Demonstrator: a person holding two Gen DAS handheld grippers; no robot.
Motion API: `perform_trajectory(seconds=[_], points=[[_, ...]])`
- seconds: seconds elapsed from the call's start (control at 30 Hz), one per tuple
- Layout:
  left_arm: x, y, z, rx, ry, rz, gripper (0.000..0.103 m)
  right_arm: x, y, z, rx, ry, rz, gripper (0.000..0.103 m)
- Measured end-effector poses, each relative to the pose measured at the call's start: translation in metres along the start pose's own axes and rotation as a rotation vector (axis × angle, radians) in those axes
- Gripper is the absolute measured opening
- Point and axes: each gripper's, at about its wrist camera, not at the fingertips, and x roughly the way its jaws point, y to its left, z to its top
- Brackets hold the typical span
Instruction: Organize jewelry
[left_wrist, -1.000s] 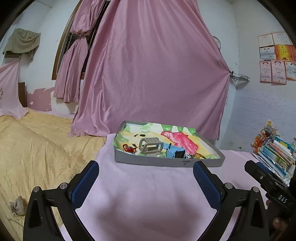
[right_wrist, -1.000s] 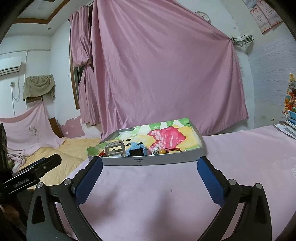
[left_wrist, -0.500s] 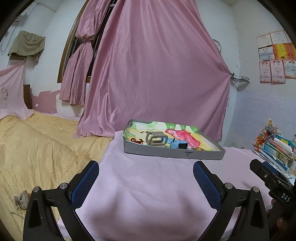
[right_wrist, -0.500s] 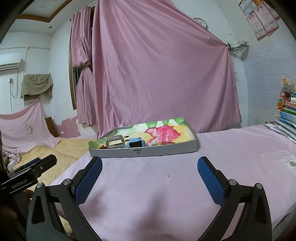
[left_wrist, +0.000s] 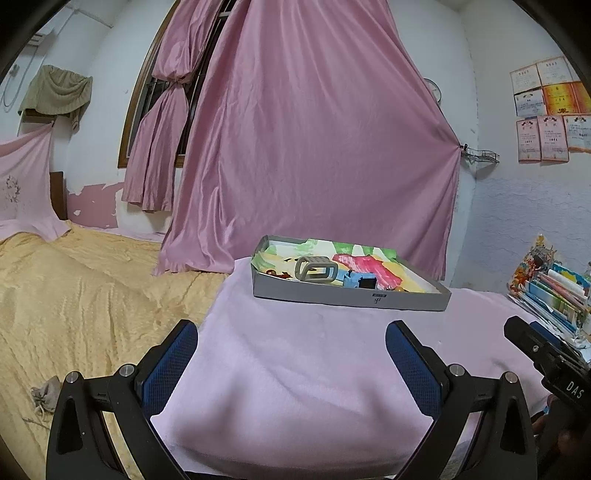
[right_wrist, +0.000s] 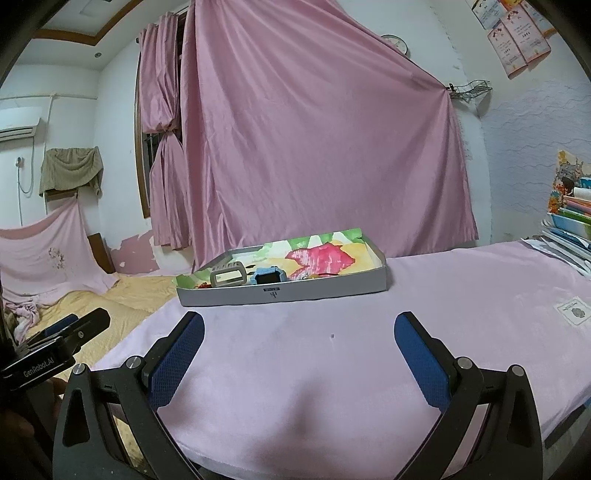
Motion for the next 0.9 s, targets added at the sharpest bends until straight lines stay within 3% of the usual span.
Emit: perform_trajectory(seconds=[0.9], points=[[-0.0023, -0.0029, -0.0027, 0.009, -0.002, -0.003, 0.102, 0.0020, 0.0060, 0.0004, -0.004, 0.015, -0.001, 0.101]])
